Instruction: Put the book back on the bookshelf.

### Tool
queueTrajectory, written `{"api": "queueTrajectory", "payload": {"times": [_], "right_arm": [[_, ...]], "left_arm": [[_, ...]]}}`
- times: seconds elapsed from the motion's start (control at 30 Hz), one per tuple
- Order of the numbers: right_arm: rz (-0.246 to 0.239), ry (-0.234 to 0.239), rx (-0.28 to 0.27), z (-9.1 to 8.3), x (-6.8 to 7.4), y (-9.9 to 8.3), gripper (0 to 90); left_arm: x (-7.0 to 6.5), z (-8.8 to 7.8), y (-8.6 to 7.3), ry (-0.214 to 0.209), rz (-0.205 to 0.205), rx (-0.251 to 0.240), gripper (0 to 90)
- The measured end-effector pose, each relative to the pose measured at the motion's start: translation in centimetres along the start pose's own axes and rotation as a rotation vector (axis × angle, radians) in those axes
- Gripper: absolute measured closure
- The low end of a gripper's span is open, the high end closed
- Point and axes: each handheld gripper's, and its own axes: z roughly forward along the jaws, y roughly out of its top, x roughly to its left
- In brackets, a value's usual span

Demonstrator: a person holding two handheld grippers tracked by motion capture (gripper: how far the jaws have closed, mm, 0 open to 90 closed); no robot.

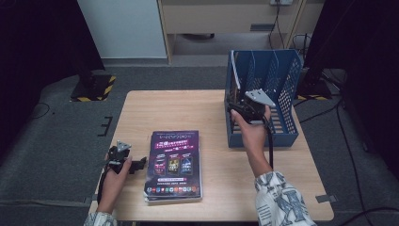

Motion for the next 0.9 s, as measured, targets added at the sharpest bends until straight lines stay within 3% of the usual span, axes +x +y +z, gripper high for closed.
{"api": "queueTrajectory", "payload": {"times": [0.4,0.57,0.67,0.9], "right_arm": [[-0.012,0.112,0.081,-3.1,0.1,-3.3,16.7],[-0.049,0.165,0.096,-4.0,1.0,-4.3,17.2],[-0.042,0.192,0.099,-4.4,1.5,-4.7,17.8],[-0.087,0.227,0.151,-5.0,3.3,-6.7,22.1]], "left_arm": [[0.0,0.0,0.0,-0.003,0.002,0.0,0.0],[0.0,-0.1,-0.1,-0.014,0.011,-0.001,0.0],[0.0,-0.2,-0.2,-0.018,0.015,-0.001,0.0],[0.3,-0.6,-0.5,-0.03,0.021,-0.011,1.2]]}}
